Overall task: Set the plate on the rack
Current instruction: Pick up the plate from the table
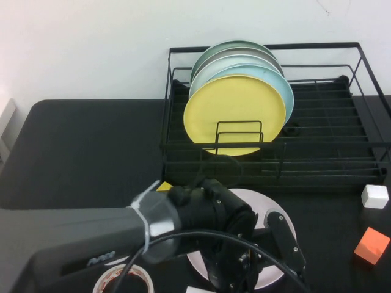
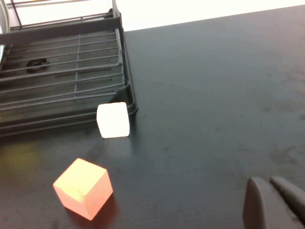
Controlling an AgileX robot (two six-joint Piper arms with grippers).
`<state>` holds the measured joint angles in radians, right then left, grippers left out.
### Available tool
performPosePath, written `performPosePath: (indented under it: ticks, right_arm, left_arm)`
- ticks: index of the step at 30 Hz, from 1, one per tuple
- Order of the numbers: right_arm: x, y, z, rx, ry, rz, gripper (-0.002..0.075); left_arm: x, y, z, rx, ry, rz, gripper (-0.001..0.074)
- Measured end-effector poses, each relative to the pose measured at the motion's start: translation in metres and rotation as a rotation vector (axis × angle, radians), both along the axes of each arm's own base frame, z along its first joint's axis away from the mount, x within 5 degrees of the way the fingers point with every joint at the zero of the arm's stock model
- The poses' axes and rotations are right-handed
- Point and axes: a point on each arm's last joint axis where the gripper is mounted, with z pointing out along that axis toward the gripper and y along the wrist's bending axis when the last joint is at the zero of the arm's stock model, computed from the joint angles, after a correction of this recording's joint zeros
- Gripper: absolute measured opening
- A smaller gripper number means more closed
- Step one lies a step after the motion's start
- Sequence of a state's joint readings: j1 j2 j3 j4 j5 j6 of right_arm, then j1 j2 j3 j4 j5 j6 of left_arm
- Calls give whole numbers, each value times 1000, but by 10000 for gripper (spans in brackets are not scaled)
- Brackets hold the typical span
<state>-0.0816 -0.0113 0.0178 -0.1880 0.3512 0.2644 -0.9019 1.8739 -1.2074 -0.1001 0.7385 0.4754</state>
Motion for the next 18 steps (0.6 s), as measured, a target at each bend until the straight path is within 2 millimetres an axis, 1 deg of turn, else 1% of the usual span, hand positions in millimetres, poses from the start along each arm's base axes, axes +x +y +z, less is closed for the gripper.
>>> performPosePath:
  ticks: [3, 5, 10, 18]
  right_arm:
    - [0, 0, 0, 0, 0, 0, -2]
    - [0, 0, 0, 0, 0, 0, -2]
    - [0, 0, 0, 0, 0, 0, -2]
    - [0, 0, 0, 0, 0, 0, -2]
  left_arm:
    - [3, -4, -7, -17, -18, 2, 398]
    - [5, -6, -11, -27, -27, 4, 387]
    - [8, -8, -19, -31, -33, 8, 379]
    - [12, -13, -24, -37, -42, 7, 368]
